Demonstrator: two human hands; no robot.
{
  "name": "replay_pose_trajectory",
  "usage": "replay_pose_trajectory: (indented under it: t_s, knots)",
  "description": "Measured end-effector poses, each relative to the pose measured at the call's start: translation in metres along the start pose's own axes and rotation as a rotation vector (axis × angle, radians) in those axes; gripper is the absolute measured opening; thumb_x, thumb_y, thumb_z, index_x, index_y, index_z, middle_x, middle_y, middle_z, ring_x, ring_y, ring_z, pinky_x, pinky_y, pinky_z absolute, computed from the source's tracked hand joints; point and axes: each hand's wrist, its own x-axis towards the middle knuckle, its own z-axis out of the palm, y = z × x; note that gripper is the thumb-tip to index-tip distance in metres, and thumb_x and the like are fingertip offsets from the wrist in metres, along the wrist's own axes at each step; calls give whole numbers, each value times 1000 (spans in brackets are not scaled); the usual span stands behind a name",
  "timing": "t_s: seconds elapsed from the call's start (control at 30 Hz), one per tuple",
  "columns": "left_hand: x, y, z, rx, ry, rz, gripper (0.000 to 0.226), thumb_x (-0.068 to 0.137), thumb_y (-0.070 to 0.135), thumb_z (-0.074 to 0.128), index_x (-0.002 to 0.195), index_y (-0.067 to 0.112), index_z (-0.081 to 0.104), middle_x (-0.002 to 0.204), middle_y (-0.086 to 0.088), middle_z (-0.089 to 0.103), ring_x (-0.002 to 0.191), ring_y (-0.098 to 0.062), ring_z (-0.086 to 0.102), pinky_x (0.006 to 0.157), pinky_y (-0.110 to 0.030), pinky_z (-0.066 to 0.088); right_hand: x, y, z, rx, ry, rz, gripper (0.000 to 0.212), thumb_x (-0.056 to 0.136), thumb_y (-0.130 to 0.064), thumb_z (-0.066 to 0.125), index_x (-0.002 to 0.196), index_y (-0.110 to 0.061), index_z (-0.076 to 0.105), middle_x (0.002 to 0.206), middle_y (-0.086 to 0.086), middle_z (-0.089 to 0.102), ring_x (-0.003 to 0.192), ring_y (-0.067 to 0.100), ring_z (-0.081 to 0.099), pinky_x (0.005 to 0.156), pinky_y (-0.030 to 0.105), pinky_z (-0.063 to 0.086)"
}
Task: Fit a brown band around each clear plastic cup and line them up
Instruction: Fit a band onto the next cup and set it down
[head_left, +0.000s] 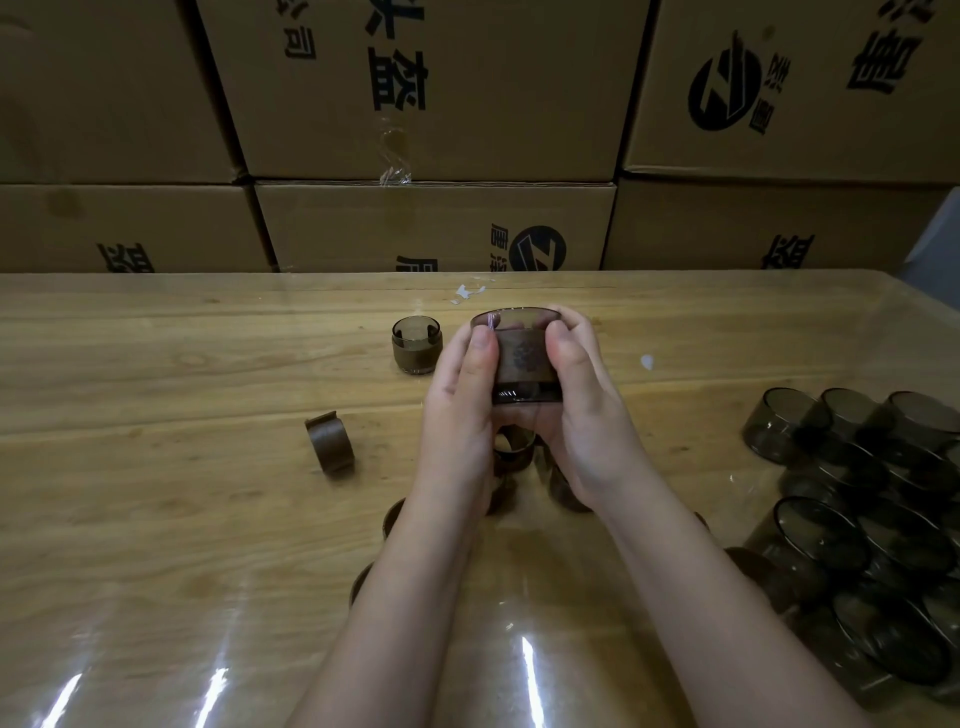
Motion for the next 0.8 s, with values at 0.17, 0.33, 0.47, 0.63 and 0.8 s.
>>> replay_pose_trajectory:
  t_s: [0.17, 0.33, 0.47, 0.63, 0.8]
  knots:
    - [0, -1, 0, -6, 10, -21, 33, 78, 64, 62, 95, 37, 70, 99, 2, 69, 95, -17, 64, 78, -32, 52, 0, 2, -2, 6, -3, 5, 43, 89, -45, 49, 123, -19, 44, 122, 21, 56, 108, 29, 64, 80, 47, 57]
    - [1, -2, 0, -8, 24, -33, 45, 74, 67, 65, 100, 30, 70, 102, -4, 68, 97, -21, 64, 77, -33, 52, 0, 1, -3, 21, -9, 18, 41, 90, -42, 48, 122, -18, 45, 115, 13, 60, 107, 28, 64, 79, 45, 57]
    - [2, -3, -1, -34, 26, -42, 36, 79, 61, 64, 97, 30, 70, 100, -3, 67, 93, -20, 63, 77, -33, 51, 0, 1, -2, -3, 12, 21, 42, 89, -43, 47, 122, -17, 44, 118, 17, 57, 105, 28, 65, 77, 43, 57]
    - [2, -3, 0, -68, 32, -55, 30, 81, 53, 61, 95, 28, 70, 97, -4, 67, 90, -18, 64, 74, -31, 52, 0, 2, -2, -3, 32, 13, 39, 89, -43, 47, 118, -18, 46, 114, 14, 58, 105, 28, 64, 79, 46, 58]
    - [2, -5, -1, -67, 41, -56, 30, 80, 55, 62, 94, 29, 71, 94, -1, 68, 88, -16, 64, 72, -28, 52, 1, 2, -3, -8, 35, 13, 38, 88, -44, 48, 117, -20, 47, 112, 11, 59, 106, 29, 64, 81, 49, 57]
